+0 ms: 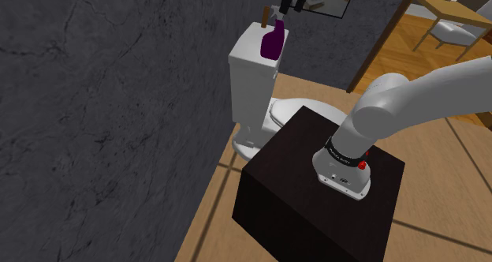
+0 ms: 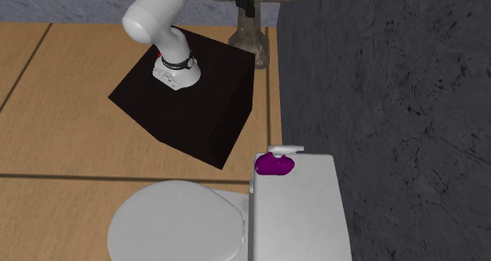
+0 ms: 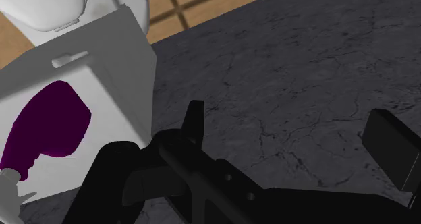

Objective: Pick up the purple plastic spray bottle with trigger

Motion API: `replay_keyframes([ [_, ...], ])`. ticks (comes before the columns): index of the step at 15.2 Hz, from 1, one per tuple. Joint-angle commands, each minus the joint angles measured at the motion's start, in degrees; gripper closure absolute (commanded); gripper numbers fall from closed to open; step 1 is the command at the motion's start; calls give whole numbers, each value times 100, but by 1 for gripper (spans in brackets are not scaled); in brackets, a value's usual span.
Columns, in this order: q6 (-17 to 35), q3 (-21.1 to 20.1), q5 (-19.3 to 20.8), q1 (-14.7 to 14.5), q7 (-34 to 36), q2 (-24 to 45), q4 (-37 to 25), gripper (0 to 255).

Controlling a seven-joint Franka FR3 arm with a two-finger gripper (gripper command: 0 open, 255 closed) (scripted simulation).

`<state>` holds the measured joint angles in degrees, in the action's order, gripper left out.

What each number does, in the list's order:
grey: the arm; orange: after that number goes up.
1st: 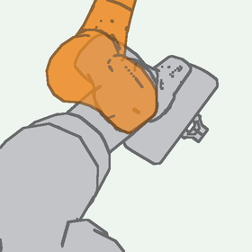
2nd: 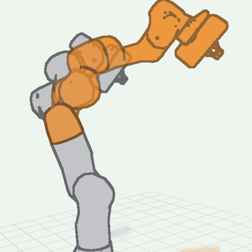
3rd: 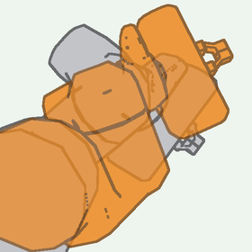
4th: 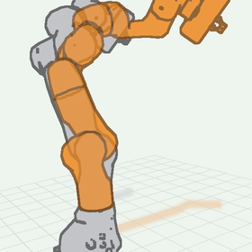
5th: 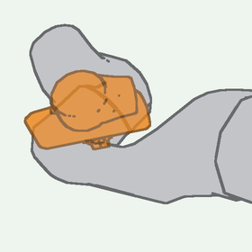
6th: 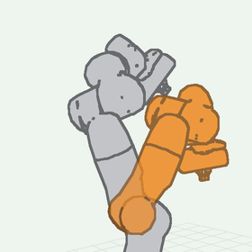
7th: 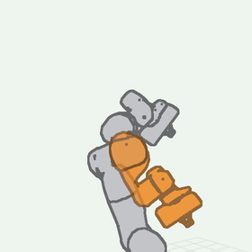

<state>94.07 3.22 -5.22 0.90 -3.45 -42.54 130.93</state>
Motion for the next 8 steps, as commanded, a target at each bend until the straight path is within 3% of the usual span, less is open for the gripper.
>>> replay_keyframes([
  [1, 0, 0, 0, 0, 0, 0, 0, 0],
  [8, 592, 708, 472, 105, -1125, 798, -226, 0],
])
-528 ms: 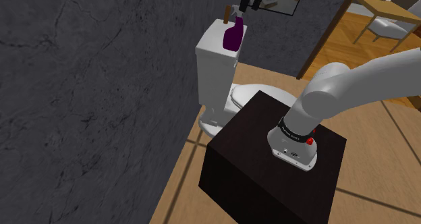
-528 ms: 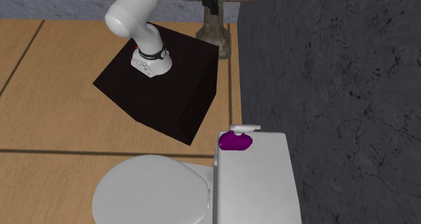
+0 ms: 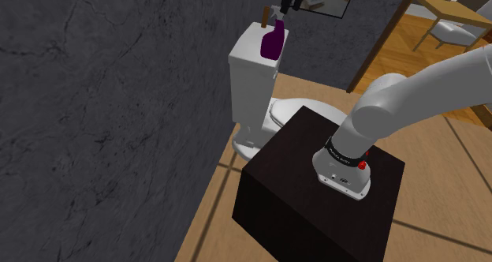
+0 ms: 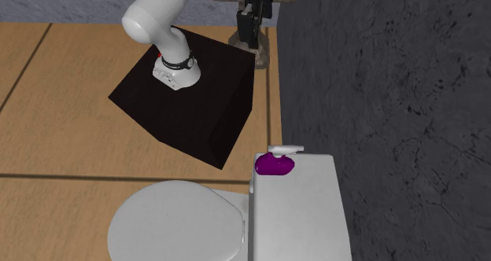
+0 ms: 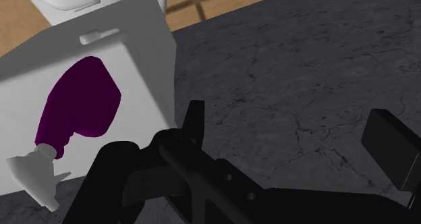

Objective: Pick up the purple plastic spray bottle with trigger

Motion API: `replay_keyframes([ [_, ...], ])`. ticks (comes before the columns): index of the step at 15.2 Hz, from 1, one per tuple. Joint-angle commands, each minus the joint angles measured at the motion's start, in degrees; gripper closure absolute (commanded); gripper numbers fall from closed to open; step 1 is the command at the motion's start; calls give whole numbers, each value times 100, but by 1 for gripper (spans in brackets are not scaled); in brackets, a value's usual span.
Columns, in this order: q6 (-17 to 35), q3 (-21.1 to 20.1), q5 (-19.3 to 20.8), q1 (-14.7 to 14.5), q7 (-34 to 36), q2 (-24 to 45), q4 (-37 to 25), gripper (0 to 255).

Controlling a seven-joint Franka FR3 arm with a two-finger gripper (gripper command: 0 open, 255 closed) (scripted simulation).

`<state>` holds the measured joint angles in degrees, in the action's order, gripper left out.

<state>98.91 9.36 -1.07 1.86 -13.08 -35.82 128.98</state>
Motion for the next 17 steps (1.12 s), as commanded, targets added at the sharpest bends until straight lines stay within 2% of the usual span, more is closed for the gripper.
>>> replay_keyframes([
  [1, 191, 192, 105, 17, -319, 264, -94, 0],
  [9, 787, 955, 236, 34, -1592, 1555, -876, 0],
  [17, 1119, 1597, -188, 95, -2944, 3157, -2174, 0],
])
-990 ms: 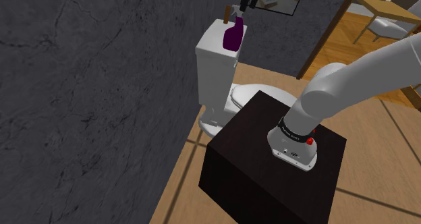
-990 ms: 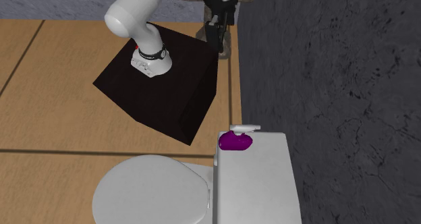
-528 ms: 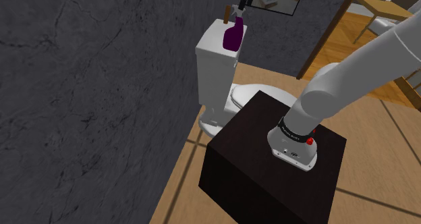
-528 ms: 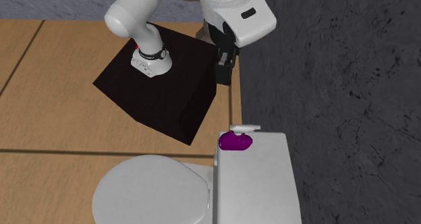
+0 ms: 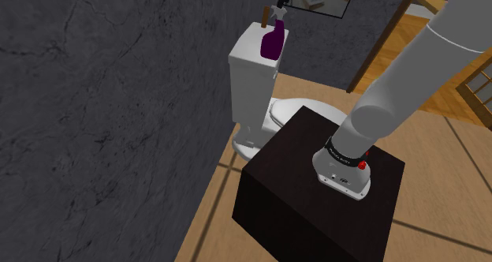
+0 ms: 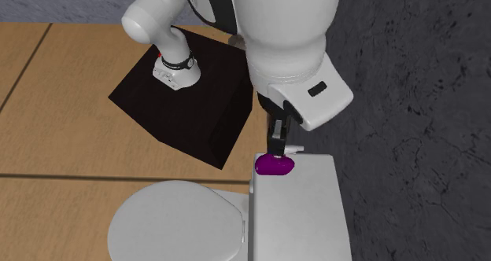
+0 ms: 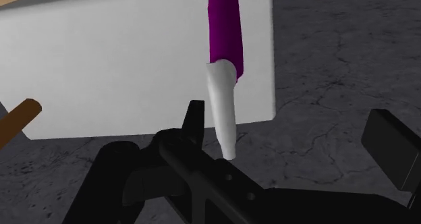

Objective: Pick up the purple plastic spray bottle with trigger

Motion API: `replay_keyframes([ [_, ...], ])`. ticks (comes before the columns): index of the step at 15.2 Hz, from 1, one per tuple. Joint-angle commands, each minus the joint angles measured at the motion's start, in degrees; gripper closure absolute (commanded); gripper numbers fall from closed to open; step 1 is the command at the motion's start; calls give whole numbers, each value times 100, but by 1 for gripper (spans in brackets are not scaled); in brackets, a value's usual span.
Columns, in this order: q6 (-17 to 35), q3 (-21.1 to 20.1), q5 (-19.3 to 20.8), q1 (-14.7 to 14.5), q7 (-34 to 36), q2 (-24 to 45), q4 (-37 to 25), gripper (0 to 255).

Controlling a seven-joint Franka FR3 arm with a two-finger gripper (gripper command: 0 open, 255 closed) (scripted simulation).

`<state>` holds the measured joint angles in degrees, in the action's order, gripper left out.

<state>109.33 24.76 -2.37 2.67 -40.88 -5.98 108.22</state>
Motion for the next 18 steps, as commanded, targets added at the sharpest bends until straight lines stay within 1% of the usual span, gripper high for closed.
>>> replay_keyframes([
  [1, 89, 117, -152, 44, -337, 394, -301, 0],
  [2, 93, 169, -253, 82, -508, 621, -515, 0],
  [3, 93, 168, -264, 93, -527, 646, -539, 0],
  [10, 663, 166, -314, 96, -592, 703, -16, 0],
  [12, 663, 166, -313, 96, -592, 702, -16, 0],
  [13, 661, 162, -311, 92, -582, 700, -17, 255],
  [18, 666, 160, -305, 90, -577, 689, -2, 255],
])
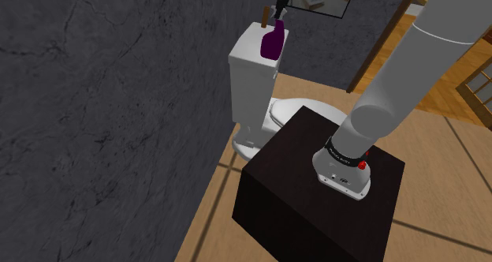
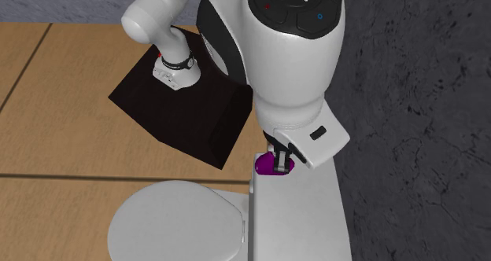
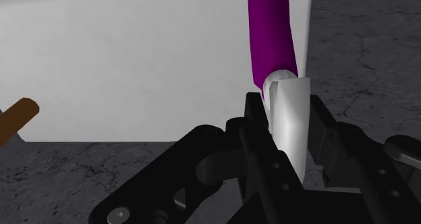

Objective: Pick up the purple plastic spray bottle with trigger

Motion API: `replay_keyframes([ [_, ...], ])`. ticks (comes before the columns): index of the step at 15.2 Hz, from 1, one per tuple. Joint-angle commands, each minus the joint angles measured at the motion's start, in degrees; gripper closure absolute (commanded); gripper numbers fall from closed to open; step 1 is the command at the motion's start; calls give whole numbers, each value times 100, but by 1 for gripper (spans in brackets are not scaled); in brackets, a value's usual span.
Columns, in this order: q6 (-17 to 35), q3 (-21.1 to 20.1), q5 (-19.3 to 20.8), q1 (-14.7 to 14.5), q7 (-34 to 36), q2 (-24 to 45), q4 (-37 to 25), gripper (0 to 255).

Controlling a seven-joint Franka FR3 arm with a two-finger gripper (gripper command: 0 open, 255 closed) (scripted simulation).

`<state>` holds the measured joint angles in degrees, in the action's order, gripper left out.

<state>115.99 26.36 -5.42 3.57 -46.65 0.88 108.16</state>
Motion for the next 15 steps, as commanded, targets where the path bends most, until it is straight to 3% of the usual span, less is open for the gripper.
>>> replay_keyframes([
  [1, 0, 1, 1, 1, 0, 2, 6, 255],
  [4, -3, 6, -8, 6, -14, 17, -10, 255],
  [15, -835, 8, 48, 8, 70, -38, -797, 255],
])
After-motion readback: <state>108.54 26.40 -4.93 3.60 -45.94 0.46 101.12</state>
